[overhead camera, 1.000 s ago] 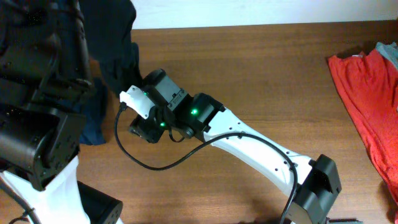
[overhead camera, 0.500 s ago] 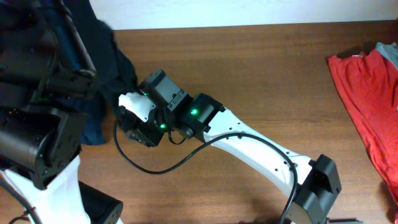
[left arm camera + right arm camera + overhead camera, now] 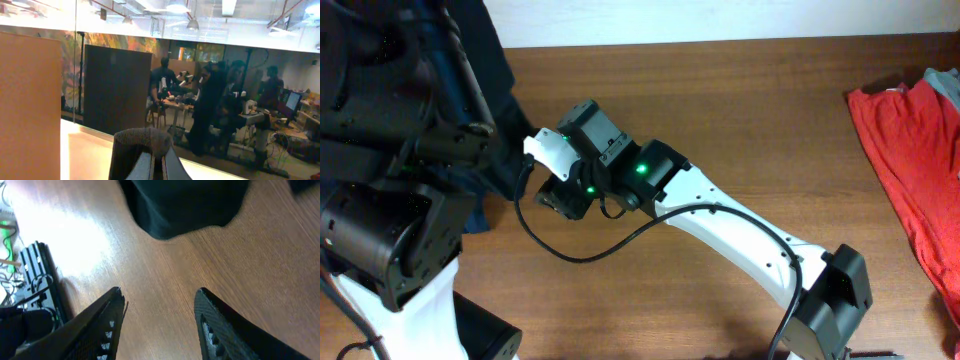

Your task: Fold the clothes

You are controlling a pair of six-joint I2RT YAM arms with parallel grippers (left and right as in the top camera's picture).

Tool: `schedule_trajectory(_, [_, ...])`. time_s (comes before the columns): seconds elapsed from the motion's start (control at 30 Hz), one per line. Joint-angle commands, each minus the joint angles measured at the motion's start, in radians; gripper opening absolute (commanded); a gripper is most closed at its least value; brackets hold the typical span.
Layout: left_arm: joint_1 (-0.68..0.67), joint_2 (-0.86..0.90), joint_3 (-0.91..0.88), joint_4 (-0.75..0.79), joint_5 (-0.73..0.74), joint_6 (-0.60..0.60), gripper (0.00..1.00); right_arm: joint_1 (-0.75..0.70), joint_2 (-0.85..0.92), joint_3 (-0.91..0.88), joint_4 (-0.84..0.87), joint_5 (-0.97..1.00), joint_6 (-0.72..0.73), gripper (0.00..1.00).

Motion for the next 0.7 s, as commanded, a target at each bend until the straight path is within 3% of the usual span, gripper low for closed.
schedule_trajectory(0.0, [-0.005,-0.002,0.000,0.008,0.010,0.020,0.00,-0.004,-0.003,0.001,0.007,-0.052,-0.050,0.49])
schedule_trajectory(0.67, [-0.005,-0.002,0.000,0.005,0.047,0.024,0.01,-0.097,-0.003,0.001,0.026,-0.076,-0.067,0.54])
